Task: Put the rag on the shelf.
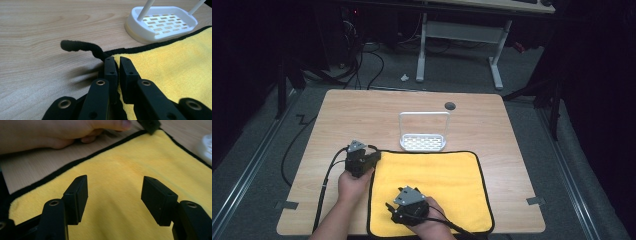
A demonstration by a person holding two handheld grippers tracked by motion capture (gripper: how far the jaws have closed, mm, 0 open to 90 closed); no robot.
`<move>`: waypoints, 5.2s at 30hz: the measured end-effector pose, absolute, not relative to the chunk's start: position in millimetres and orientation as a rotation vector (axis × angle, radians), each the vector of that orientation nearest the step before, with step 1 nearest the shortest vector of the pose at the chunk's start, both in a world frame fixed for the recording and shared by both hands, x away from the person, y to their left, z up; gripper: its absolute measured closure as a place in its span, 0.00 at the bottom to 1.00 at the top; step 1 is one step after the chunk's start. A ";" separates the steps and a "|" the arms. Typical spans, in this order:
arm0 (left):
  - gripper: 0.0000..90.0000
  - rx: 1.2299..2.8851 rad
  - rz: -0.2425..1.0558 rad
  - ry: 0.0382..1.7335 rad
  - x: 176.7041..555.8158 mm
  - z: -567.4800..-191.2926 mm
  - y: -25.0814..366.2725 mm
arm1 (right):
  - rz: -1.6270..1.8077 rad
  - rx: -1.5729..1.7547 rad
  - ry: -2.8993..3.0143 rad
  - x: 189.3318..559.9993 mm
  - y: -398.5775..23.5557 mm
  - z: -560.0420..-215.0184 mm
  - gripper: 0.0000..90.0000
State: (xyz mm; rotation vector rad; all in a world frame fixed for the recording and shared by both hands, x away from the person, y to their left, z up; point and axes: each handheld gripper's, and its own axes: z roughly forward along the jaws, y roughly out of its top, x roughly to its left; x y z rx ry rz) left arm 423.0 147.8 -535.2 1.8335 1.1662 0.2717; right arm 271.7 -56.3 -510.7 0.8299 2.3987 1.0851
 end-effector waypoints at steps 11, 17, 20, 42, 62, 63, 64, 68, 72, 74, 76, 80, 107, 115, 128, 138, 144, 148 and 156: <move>0.94 1.827 0.265 1.162 422.5 -535.3 148.5 | 1.072 0.779 2.517 277.7 -7.0 -522.7 0.47; 0.94 1.825 0.263 1.166 422.7 -535.4 148.6 | 1.041 0.761 2.554 284.6 4.1 -527.4 0.52; 0.94 1.824 0.259 1.170 423.0 -535.6 148.9 | 1.047 0.770 2.567 285.8 4.5 -528.6 0.55; 0.93 1.828 0.246 1.179 424.1 -536.1 149.1 | 1.006 0.750 2.547 287.4 1.5 -527.2 0.93; 0.94 1.760 0.188 1.186 423.9 -533.4 157.0 | 1.209 0.786 2.414 284.8 -23.1 -488.9 0.93; 0.94 1.760 0.188 1.186 423.9 -533.4 157.0 | 1.209 0.786 2.414 284.8 -23.1 -488.9 0.93; 0.94 1.760 0.191 1.189 423.5 -532.7 157.2 | 1.214 0.773 2.408 284.4 -19.9 -485.7 0.93; 0.95 1.665 0.167 1.220 420.3 -526.9 171.7 | 1.243 0.753 2.398 284.8 -9.9 -480.8 0.93; 0.95 1.648 0.190 1.232 416.3 -518.8 188.5 | 1.263 0.716 2.405 283.2 8.1 -475.9 0.93; 0.95 1.637 0.216 1.241 412.4 -511.7 202.8 | 1.274 0.701 2.402 282.5 13.7 -474.4 0.93; 0.95 1.618 0.235 1.251 407.9 -504.2 218.3 | 1.303 0.677 2.398 280.2 27.0 -469.5 0.93; 0.95 1.588 0.294 1.271 394.9 -483.1 251.8 | 1.360 0.606 2.395 274.3 55.8 -457.3 0.93; 0.95 1.677 0.277 1.211 404.3 -478.9 107.6 | 1.266 0.794 2.269 260.0 -79.6 -468.7 0.93; 0.95 1.708 0.288 1.171 402.3 -480.0 67.7 | 1.235 0.857 2.244 254.1 -119.1 -475.9 0.93; 0.95 1.743 0.275 1.171 403.4 -481.2 26.3 | 1.162 0.932 2.239 246.5 -161.9 -486.5 0.92; 0.93 1.774 0.254 1.173 406.1 -483.9 13.8 | 1.143 0.983 2.238 248.0 -178.3 -491.7 0.86; 0.70 1.766 0.196 1.149 406.8 -493.3 4.3 | 1.156 1.078 2.179 252.5 -192.7 -496.8 0.70; 0.66 1.773 0.198 1.117 403.0 -490.8 6.0 | 1.166 1.111 2.138 256.0 -201.3 -497.2 0.70; 0.64 1.825 0.220 1.078 389.7 -495.0 31.8 | 1.138 1.114 2.140 258.5 -200.7 -504.7 0.68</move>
